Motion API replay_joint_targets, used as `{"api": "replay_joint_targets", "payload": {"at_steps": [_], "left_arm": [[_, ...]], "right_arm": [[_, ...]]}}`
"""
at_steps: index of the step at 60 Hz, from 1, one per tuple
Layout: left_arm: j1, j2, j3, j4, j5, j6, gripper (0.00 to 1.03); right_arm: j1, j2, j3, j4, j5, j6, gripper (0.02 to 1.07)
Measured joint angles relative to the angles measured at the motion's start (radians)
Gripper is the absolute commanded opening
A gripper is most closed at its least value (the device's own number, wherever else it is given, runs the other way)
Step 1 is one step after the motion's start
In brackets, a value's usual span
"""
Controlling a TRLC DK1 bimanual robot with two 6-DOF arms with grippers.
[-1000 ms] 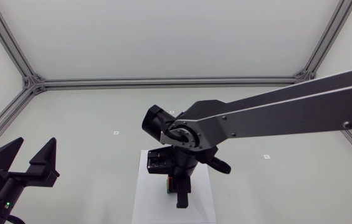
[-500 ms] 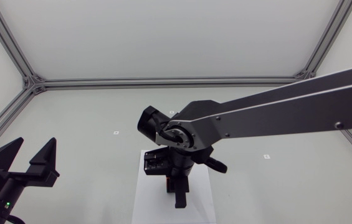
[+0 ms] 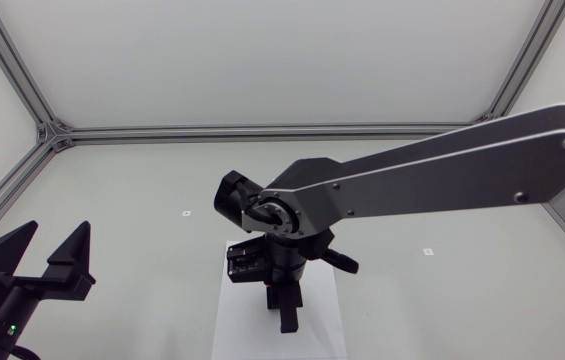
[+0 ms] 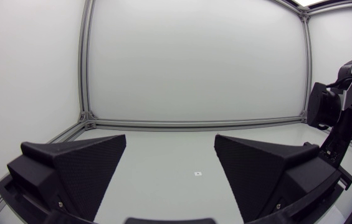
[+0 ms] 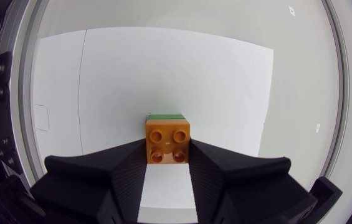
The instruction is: Pick up the orange 2x2 brick with the right arm and stack it on top of the green 2x2 brick in the center
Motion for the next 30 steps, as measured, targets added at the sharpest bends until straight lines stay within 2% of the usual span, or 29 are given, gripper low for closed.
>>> {"api": "replay_joint_targets", "payload": {"at_steps": [30], "left_arm": [[0.0,0.0,0.0,0.0,0.0,0.0,0.99]], "right_arm": [[-0.044,0.012,0.01,-0.006,-0.093,-0.018,0.2]]}}
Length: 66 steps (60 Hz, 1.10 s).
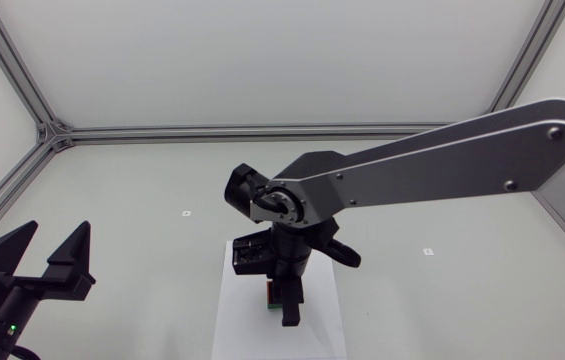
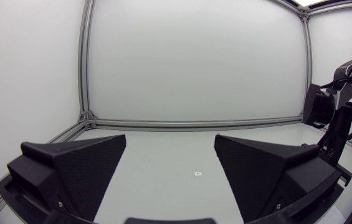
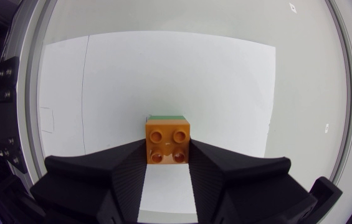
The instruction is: Pick up the orange 2x2 brick with the right arm and stack it on top of the green 2x2 brick in the center
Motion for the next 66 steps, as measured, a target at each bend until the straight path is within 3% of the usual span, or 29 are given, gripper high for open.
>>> {"api": "replay_joint_targets", "payload": {"at_steps": [66], "left_arm": [[0.0,0.0,0.0,0.0,0.0,0.0,0.99]], "right_arm": [[0.037,-0.03,-0.035,0.013,0.045,0.08,0.2]]}}
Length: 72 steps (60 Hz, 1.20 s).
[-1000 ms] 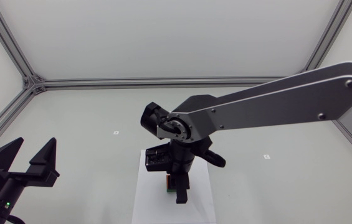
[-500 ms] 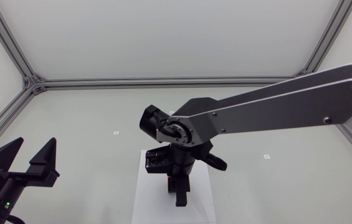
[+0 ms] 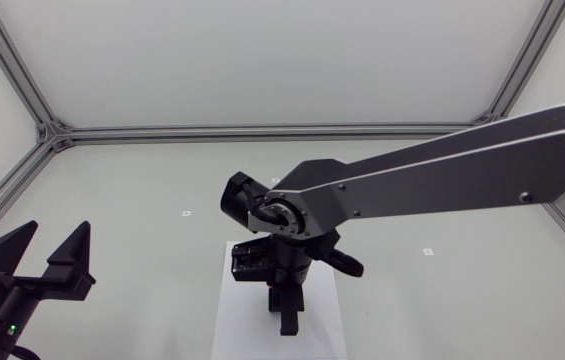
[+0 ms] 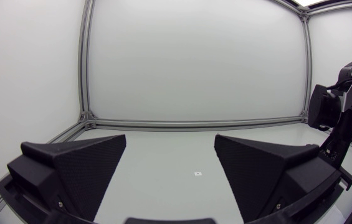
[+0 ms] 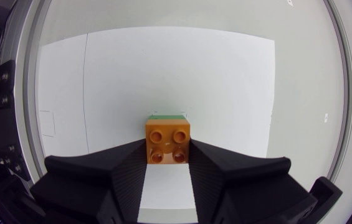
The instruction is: Pick up the orange 2x2 brick with the right arm and stack it on top of the green 2x2 brick in the center
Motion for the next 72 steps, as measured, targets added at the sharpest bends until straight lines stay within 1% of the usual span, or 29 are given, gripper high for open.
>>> {"api": "replay_joint_targets", "payload": {"at_steps": [72], "left_arm": [[0.0,0.0,0.0,0.0,0.0,0.0,0.99]], "right_arm": [[0.0,0.023,0.034,-0.011,0.006,0.026,0.2]]}}
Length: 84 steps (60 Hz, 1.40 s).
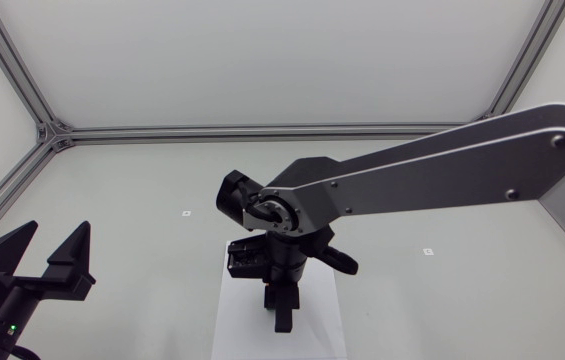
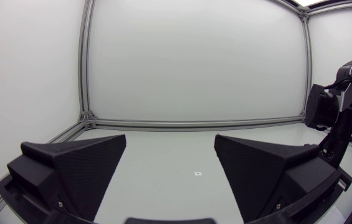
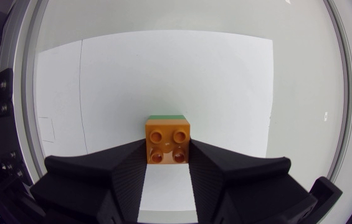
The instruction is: Pick up the orange 2x2 brick with the right arm and stack it on top of the green 2x2 brick in the center
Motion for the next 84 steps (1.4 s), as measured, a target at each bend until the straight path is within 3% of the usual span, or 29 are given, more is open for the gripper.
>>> {"api": "replay_joint_targets", "payload": {"at_steps": [84], "left_arm": [[0.0,0.0,0.0,0.0,0.0,0.0,0.99]], "right_arm": [[0.0,-0.016,-0.021,0.003,0.004,-0.004,0.2]]}}
